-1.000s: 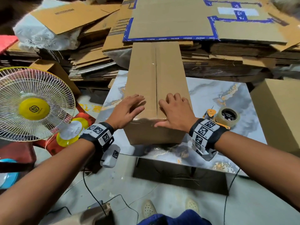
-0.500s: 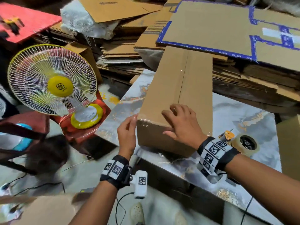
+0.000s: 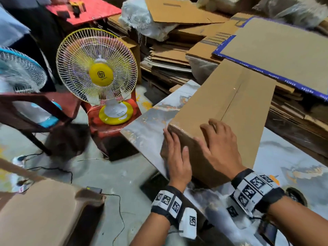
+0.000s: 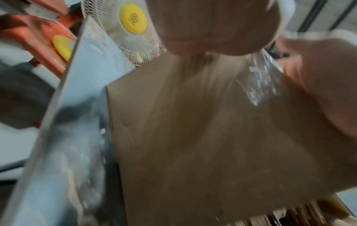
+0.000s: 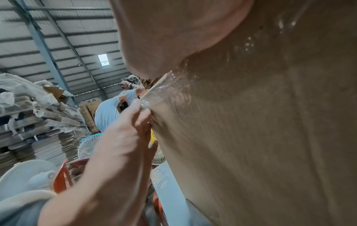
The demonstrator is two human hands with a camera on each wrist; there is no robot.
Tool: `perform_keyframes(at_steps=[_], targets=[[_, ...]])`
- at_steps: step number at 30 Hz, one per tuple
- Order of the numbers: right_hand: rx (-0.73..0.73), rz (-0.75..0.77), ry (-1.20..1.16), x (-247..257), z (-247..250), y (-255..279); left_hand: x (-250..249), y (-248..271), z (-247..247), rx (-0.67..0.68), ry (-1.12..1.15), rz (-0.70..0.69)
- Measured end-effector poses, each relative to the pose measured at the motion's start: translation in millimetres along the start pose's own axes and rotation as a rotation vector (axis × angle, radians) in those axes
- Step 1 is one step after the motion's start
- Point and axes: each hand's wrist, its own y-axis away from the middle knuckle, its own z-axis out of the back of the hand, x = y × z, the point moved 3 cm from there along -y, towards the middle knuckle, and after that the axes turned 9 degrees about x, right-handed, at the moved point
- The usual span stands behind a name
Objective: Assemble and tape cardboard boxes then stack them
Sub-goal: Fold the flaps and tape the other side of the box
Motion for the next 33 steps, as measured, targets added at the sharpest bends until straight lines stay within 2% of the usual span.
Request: perform_keyframes(at_steps=[4, 6, 8, 10, 12, 14, 17, 19, 22, 24, 27, 31, 33], targets=[[-0.013, 0.018, -0.094, -2.0, 1.6, 2.3, 0.0, 11.4, -18.4, -0.049, -0.029, 0.072], [-0.028, 0.028, -0.148, -4.1, 2.3, 3.5, -3.0, 16.1, -4.9, -0.166, -0.005, 0.027], [-0.041, 0.027, -0.198, -5.6, 2.2, 3.2, -7.7, 12.9, 16.3, -0.340, 0.021, -0.018], [-0.061, 0.019, -0.260, -6.7, 2.4, 2.0, -12.1, -8.3, 37.4, -0.493, 0.073, -0.010], [-0.098, 0.015, -0.341, -8.7, 2.9, 2.0, -18.4, -42.2, 49.7, -0.571, 0.166, 0.028], [-0.146, 0.011, -0.421, -11.2, 3.4, 2.7, -25.2, -75.8, 45.5, -0.528, 0.229, 0.037], [-0.174, -0.013, -0.482, -14.9, 3.2, 2.6, -29.2, -100.6, 20.3, -0.381, 0.184, 0.034], [-0.178, -0.024, -0.496, -15.4, 3.3, 3.3, -25.3, -99.1, 11.0, -0.398, 0.060, 0.013], [-0.177, -0.024, -0.507, -15.2, 3.8, 2.8, -22.9, -85.4, 1.3, -0.398, -0.085, -0.049], [-0.180, -0.006, -0.512, -13.6, 3.1, 2.6, -23.4, -70.8, -7.5, -0.353, -0.142, -0.026], [-0.197, 0.004, -0.536, -13.1, 3.9, 2.1, -15.2, -47.3, -26.2, -0.228, -0.237, 0.021], [-0.238, -0.022, -0.582, -14.6, 7.1, 2.5, -0.5, -0.6, -41.9, -0.037, -0.371, -0.053], [-0.243, -0.033, -0.571, -15.2, 7.5, 2.9, -1.1, 13.7, -32.3, -0.005, -0.354, -0.110]])
